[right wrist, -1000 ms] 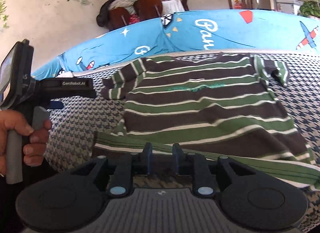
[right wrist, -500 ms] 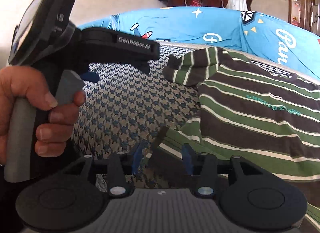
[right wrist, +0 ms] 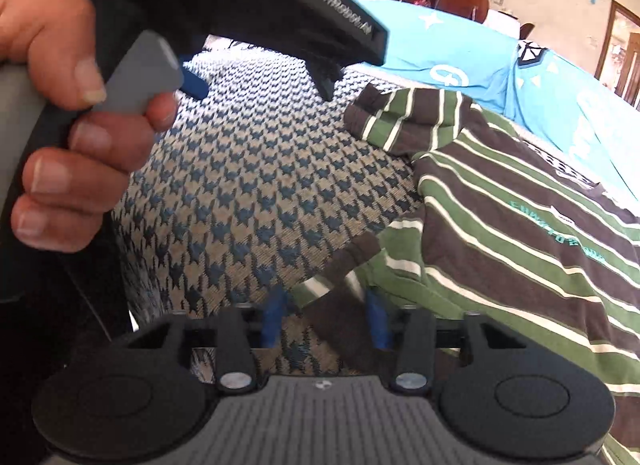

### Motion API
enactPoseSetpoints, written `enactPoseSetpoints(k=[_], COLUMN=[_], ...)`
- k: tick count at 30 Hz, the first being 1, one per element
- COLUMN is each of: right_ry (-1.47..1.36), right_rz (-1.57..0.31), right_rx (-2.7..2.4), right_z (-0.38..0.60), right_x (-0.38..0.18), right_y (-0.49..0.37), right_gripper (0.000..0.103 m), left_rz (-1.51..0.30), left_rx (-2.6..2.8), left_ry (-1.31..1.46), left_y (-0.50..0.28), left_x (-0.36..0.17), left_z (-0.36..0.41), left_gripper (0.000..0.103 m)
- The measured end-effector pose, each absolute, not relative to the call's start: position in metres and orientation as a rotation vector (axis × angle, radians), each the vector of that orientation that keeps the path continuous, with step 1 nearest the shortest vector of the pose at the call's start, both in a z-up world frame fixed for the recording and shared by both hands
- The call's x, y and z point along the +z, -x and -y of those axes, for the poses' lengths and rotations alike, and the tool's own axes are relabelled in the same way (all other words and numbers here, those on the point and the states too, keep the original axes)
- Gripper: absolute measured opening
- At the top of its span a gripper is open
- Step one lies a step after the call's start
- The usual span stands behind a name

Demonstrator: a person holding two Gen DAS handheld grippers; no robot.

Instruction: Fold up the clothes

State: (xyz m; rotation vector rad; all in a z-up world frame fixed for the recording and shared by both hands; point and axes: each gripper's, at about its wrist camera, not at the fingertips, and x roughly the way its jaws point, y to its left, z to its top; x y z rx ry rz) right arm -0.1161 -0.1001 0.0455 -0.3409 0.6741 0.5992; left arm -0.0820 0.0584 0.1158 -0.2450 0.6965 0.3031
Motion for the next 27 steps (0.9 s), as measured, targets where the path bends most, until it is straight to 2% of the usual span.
enactPoseSetpoints(k=[2,5,15,23,27], right_ry=[0.311,0.245,-0.038,-0.049,-0.028], right_rz=[-0.676,-0.682,-0.612,-0.755,-0.765], right_rx=[0.592,0.589,0.713,0.743,0.767], right_z=[0.105,0.113,0.144,0.137,0.134], right_x=[0.048,0.054,0.103,0.079,0.077], right_y=[0.114,0.112,0.135,0.139,0.147], right_gripper=[0.015,0.013,0.012,0.015,0.015], left_rz=[-0.694,-0.692,-0.674,-0.673,-0.679], left_rx=[0.305,0.311,0.359,0.370,0.361], left_ry=[0.242,0.242,0.254,0.232,0.224], left_y=[0.082,0.082,0.083,0.082,0.080], left_x=[0.116,0.116,0.115,0.114,0.113], left_z=[-0.058,-0.058,-0.063,-0.062,-0.059], left_gripper=[0.103,0.103,0.103,0.103,0.103])
